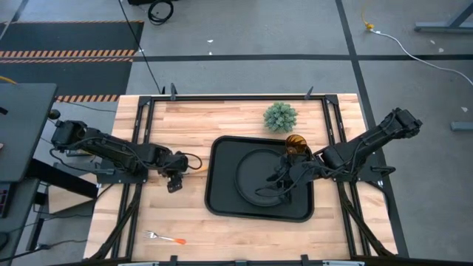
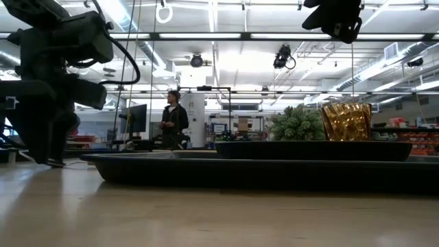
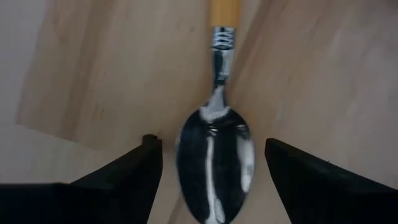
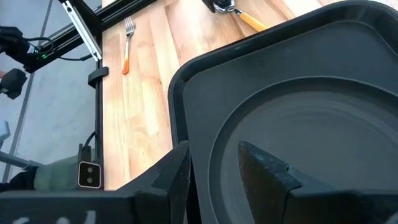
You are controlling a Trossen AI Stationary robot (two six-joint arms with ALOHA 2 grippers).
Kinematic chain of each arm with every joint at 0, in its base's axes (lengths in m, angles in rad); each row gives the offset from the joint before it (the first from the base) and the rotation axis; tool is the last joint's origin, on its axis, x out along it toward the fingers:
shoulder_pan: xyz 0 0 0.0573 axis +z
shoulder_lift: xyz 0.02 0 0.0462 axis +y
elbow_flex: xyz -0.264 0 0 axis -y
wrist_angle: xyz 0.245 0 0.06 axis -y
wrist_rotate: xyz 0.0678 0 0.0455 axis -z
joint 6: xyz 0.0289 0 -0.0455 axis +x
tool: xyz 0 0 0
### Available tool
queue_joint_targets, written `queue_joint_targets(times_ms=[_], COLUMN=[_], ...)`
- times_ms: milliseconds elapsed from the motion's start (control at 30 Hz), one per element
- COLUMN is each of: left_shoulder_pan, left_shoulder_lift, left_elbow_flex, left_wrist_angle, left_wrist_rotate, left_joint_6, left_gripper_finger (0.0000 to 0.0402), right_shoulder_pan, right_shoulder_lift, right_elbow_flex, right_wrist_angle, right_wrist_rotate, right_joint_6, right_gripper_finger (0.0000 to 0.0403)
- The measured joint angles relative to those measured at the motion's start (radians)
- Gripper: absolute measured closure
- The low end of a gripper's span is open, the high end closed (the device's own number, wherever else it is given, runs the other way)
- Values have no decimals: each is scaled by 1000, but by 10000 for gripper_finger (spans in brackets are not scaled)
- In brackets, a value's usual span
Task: Pick and place plate/cup/fork/spoon on tray
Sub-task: Put the yellow spoon on the black serving tray
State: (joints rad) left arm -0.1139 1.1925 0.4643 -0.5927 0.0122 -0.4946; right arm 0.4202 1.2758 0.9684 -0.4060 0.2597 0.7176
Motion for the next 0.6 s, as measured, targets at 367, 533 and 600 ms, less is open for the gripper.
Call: queue_joint_targets(times_ms=[367, 533, 600], left_shoulder_pan=[0, -1, 0], left_shoulder_lift=[2, 2, 3], left_elbow_flex=[-66, -68, -69], left_wrist_angle=[42, 43, 42], left_wrist_rotate=[55, 48, 56], left_joint_6=[-75, -4, 2], left_gripper_finger=[116, 125, 142], right_shoulder_pan=[-4, -20, -27], right_shoulder_lift=[0, 0, 0], right_elbow_flex=[0, 0, 0], right_wrist_angle=[15, 33, 34], right_wrist_rotate=[-24, -38, -53], right_joint_6=[-5, -6, -6], right_gripper_finger=[261, 261, 261])
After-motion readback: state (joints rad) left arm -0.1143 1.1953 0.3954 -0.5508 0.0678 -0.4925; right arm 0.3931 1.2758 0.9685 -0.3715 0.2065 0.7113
